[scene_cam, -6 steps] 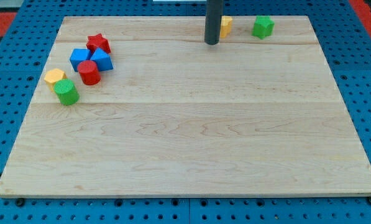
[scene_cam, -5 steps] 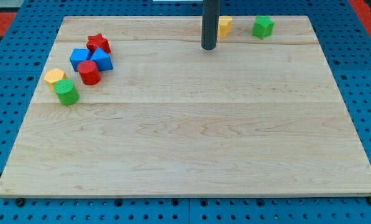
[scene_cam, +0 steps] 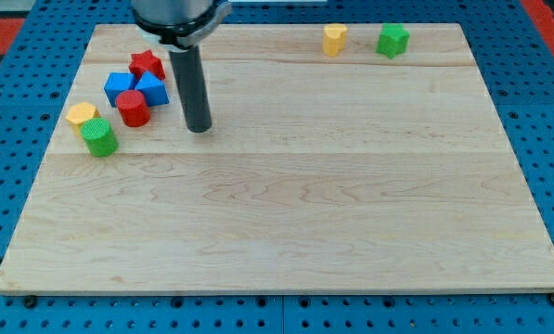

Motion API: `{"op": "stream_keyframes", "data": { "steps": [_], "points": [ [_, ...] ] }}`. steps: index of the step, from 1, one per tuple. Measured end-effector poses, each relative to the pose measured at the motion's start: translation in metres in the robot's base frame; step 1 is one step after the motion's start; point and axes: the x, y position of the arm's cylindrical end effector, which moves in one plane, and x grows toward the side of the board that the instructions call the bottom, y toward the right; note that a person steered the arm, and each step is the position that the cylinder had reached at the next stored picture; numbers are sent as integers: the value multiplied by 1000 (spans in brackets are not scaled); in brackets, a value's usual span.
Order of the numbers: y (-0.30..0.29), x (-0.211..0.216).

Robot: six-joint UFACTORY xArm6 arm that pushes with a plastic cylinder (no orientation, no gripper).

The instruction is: Slightly touch the red circle which is close to the blue triangle

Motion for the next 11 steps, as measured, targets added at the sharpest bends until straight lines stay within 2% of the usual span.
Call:
{"op": "stream_keyframes", "data": {
  "steps": [6,8,9,11],
  "points": [
    [-24,-4],
    [-77,13],
    [-86,17],
    [-86,-21]
  ]
}}
